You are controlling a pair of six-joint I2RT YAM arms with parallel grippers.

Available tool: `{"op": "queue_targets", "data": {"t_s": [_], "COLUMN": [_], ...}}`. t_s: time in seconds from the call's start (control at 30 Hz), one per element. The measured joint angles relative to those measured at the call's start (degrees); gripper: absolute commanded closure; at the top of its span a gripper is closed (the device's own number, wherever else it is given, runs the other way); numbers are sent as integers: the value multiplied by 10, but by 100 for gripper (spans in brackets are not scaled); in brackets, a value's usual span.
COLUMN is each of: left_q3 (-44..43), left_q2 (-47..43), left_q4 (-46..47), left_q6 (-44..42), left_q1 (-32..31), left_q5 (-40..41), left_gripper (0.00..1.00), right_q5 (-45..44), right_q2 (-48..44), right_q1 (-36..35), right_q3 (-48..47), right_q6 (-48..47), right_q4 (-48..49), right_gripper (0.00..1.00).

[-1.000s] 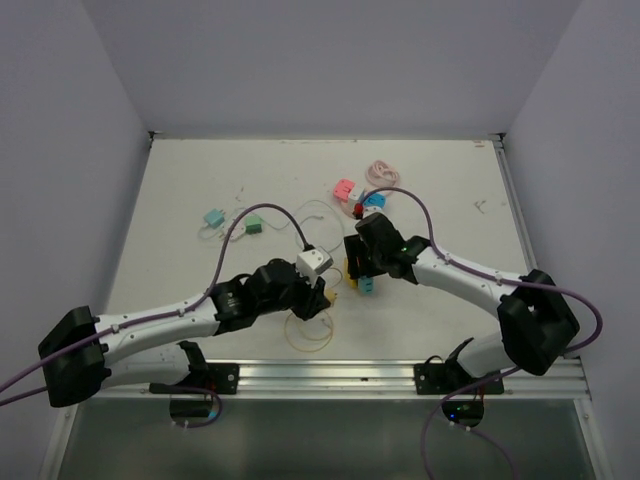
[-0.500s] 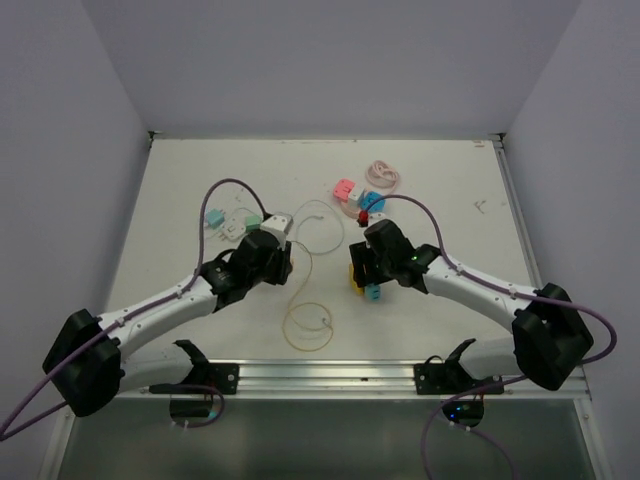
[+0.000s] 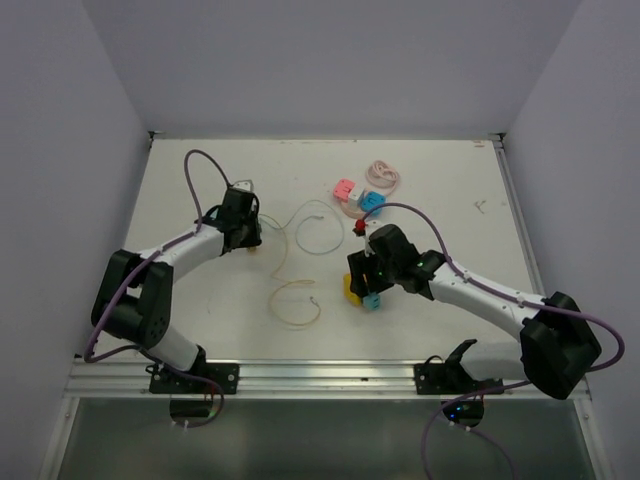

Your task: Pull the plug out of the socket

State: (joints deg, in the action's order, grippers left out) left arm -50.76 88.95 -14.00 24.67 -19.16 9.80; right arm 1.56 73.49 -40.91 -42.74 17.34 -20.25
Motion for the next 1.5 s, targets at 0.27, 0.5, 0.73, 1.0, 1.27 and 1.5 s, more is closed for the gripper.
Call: {"op": "queue_targets", "data": {"t_s": [0.27, 0.5, 0.73, 1.0, 1.27, 1.5], "left_q3": [-3, 11, 11, -3, 21, 77], "left_q2": [9, -42, -150, -264, -294, -297], "left_q4": [-4, -22, -84, -164, -175, -159], "left_q6": [14, 21, 23, 26, 62, 115], "left_q1": [24, 30, 30, 30, 30, -14], "left_q5": [-32, -62, -73, -81, -191, -250], "left_gripper": [30, 4, 0, 0, 0, 0], "right_q5": [28, 45, 61, 76, 73, 65], "right_q2": [-4, -4, -3, 2, 69, 103], "right_q1": [0, -13, -42, -70, -97, -118], "right_q3": [7, 7, 7, 7, 1, -14], "right_q6": [-10, -20, -40, -73, -130, -174], "right_q4": [7, 24, 48, 97, 166, 210], "right_gripper": [100, 100, 100, 100, 100, 86]}}
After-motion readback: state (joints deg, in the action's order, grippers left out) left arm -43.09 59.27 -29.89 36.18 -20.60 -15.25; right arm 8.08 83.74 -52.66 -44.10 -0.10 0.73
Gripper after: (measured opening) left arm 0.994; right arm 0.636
